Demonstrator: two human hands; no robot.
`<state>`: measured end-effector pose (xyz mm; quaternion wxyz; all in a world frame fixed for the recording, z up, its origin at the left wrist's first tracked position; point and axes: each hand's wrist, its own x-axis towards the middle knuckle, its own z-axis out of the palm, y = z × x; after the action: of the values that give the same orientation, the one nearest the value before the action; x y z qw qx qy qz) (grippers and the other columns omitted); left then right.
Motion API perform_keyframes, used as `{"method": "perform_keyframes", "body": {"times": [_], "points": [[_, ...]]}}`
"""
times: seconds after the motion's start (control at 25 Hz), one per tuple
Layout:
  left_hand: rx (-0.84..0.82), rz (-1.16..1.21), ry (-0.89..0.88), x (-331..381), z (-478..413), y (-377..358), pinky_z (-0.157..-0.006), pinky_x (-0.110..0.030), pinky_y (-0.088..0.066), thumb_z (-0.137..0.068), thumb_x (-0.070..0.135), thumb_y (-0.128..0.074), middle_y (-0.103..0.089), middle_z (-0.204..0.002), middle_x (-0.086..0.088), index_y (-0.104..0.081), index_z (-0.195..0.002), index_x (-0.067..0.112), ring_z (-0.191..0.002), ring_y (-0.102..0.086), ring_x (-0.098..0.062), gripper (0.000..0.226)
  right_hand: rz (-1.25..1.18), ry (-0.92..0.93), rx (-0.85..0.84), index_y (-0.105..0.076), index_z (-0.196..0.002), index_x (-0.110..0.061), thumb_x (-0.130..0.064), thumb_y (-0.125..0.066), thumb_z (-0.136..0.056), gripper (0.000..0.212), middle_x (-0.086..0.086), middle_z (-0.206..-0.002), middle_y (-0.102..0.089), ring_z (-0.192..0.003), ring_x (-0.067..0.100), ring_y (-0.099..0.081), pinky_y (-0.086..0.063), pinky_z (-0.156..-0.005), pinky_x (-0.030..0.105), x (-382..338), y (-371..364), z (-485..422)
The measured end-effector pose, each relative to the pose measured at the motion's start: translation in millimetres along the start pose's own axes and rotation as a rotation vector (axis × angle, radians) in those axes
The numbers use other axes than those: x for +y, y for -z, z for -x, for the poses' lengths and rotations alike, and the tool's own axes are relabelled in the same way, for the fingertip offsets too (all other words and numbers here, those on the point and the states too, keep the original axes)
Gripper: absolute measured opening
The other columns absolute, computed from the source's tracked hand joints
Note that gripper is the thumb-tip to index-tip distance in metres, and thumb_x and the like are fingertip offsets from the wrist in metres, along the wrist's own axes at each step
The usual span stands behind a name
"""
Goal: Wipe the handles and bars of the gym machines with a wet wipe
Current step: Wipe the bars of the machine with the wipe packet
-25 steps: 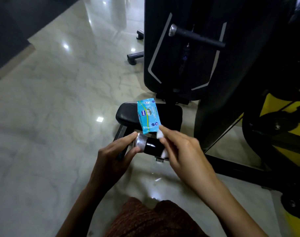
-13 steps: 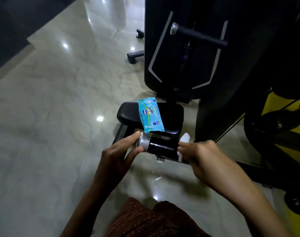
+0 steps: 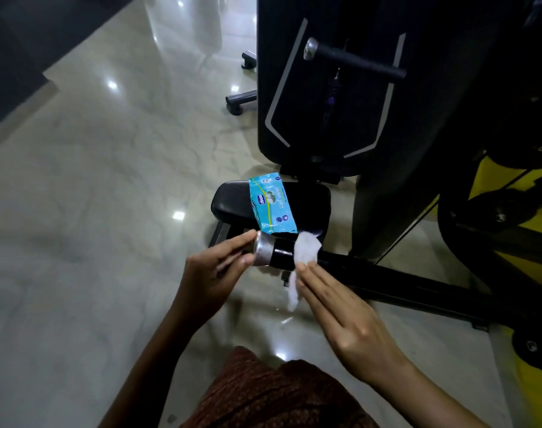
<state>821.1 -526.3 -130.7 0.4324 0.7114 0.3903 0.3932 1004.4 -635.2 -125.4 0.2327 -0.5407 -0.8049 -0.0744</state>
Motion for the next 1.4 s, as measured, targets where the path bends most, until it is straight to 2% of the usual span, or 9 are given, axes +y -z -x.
{"method": "perform_keyframes", "body": {"times": [0.16, 0.32, 0.44, 0.52, 0.72, 0.8, 1.04, 1.28, 1.4], "points": [[0.012, -0.068, -0.113, -5, 1, 1, -0.093, -0.013, -0.044, -0.084, 0.024, -0.055, -0.059, -0.118, 0.010, -0.056, -0.120, 0.007, -0.108, -0.058, 0.002, 0.040, 0.042, 0.014, 0.064, -0.056, -0.121, 0.007, 0.003, -0.054, -0.085, 0.037, 0.019, -0.132, -0.051, -0.125, 0.036, -0.047, -0.044, -0.099, 0.044, -9, -31, -41], [0.062, -0.289, -0.366, -2, 1, -4, -0.101, -0.018, -0.039, -0.085, 0.014, -0.054, -0.055, -0.125, -0.006, -0.058, -0.118, 0.004, -0.117, -0.053, -0.009, 0.034, 0.146, 0.041, 0.093, -0.063, -0.109, 0.008, 0.003, -0.055, -0.082, 0.029, 0.019, -0.124, -0.058, -0.118, 0.036, -0.053, -0.048, -0.095, 0.044, 1, -30, -18], [-0.021, -0.426, -0.544, -9, -2, -9, -0.104, -0.035, -0.040, -0.086, 0.015, -0.058, -0.051, -0.130, -0.013, -0.060, -0.116, -0.001, -0.122, -0.049, -0.020, 0.034, 0.200, -0.018, 0.088, -0.064, -0.105, 0.013, 0.004, -0.055, -0.084, 0.024, 0.019, -0.124, -0.056, -0.117, 0.036, -0.053, -0.050, -0.092, 0.044, 19, -8, 25], [-0.059, -0.476, -0.591, -15, -5, -8, -0.101, -0.043, -0.041, -0.086, 0.013, -0.058, -0.051, -0.130, -0.014, -0.061, -0.116, -0.002, -0.123, -0.049, -0.024, 0.033, 0.235, -0.088, 0.081, -0.060, -0.111, 0.013, 0.004, -0.053, -0.086, 0.028, 0.021, -0.126, -0.053, -0.120, 0.037, -0.051, -0.049, -0.091, 0.045, 27, 7, 51], [-0.003, -0.522, -0.641, -14, -6, -11, -0.104, -0.041, -0.038, -0.086, 0.008, -0.057, -0.055, -0.126, -0.016, -0.062, -0.112, -0.003, -0.120, -0.050, -0.025, 0.029, 0.169, 0.019, 0.116, -0.045, -0.127, 0.006, -0.002, -0.035, -0.096, 0.034, 0.019, -0.137, -0.042, -0.131, 0.032, -0.040, -0.031, -0.110, 0.046, 6, -12, 33], [0.031, -0.573, -0.658, -12, -6, -13, -0.104, -0.040, -0.037, -0.087, 0.010, -0.055, -0.057, -0.123, -0.018, -0.063, -0.110, -0.003, -0.119, -0.050, -0.026, 0.028, 0.164, 0.012, 0.142, -0.044, -0.130, 0.003, -0.002, -0.036, -0.094, 0.037, 0.015, -0.140, -0.038, -0.133, 0.030, -0.037, -0.028, -0.111, 0.046, 5, -32, 5], [0.010, -0.738, -0.836, -11, -7, -30, -0.102, -0.047, -0.038, -0.086, 0.012, -0.058, -0.064, -0.114, -0.019, -0.065, -0.107, -0.002, -0.115, -0.052, -0.027, 0.026, 0.173, -0.003, 0.220, -0.060, -0.115, 0.008, 0.004, -0.056, -0.083, 0.032, 0.016, -0.130, -0.051, -0.125, 0.033, -0.048, -0.042, -0.103, 0.044, 34, -26, 34], [-0.042, -0.768, -0.893, 0, -6, -63, -0.103, -0.043, -0.038, -0.085, 0.015, -0.062, -0.065, -0.114, -0.016, -0.068, -0.105, 0.001, -0.110, -0.059, -0.027, 0.024, 0.345, -0.290, 0.248, -0.059, -0.113, 0.011, 0.007, -0.049, -0.091, 0.025, 0.027, -0.125, -0.053, -0.124, 0.035, -0.049, -0.046, -0.095, 0.050, 75, 17, 131], [-0.094, -0.765, -0.908, 9, -8, -83, -0.098, -0.042, -0.042, -0.084, 0.018, -0.063, -0.066, -0.113, -0.014, -0.069, -0.105, 0.003, -0.107, -0.063, -0.027, 0.026, 0.275, -0.215, 0.262, -0.055, -0.118, 0.010, 0.004, -0.051, -0.090, 0.029, 0.027, -0.126, -0.050, -0.124, 0.035, -0.048, -0.044, -0.100, 0.047, 62, 20, 114]]}}
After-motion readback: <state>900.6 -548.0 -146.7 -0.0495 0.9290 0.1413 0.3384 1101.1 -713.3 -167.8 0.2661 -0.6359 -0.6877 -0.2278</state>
